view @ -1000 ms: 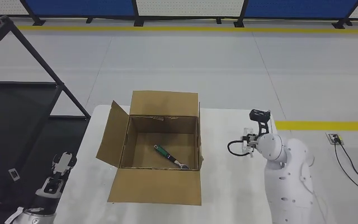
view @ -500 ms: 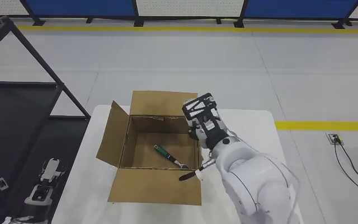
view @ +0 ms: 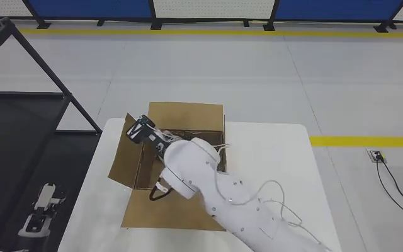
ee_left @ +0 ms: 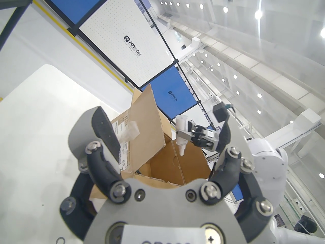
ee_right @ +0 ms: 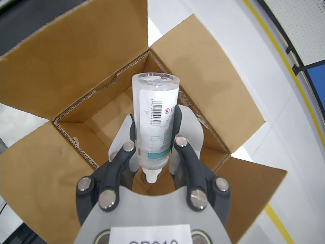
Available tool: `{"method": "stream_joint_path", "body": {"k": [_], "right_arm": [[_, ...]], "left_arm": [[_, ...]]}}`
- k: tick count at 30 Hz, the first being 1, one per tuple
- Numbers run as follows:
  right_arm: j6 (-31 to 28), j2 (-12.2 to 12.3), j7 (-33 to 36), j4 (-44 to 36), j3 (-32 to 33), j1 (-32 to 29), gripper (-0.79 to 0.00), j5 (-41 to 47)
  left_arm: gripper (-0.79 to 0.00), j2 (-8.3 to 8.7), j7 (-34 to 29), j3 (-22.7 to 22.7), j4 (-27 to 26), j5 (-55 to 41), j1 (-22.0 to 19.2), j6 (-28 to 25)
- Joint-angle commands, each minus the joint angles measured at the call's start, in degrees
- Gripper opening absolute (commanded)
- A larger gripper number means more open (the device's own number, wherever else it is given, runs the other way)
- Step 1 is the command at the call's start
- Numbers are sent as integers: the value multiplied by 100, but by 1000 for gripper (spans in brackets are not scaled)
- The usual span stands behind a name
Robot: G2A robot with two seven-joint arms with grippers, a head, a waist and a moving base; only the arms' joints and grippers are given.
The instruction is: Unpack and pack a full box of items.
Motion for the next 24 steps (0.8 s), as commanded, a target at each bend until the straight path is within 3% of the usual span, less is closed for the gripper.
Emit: {"method": "stream_joint_path", "body": {"k": [1,8,17,18,20,24], "right_arm": [[-22,-122,-44,718,-172,227,-785,181],[90,-528,-296,2605,-576,697,-785,547],[-63,-790,-761,3983,-563,935,-785,891],[-94,-806,-799,4079,-551,964,-770,912],[-129,-836,-856,4254,-519,1011,-637,967],[-212,-885,-970,4525,-471,1092,-582,1031]], "left_arm": [[0,-2,-5,-24,10,-24,17,-15],[0,-4,-43,-70,24,-67,39,-47],[0,0,-130,-30,-14,-17,-15,-2],[0,0,-131,-23,-22,1,-22,10],[0,0,-133,-3,-41,32,-33,26],[0,-1,-130,14,-49,56,-43,34]]}}
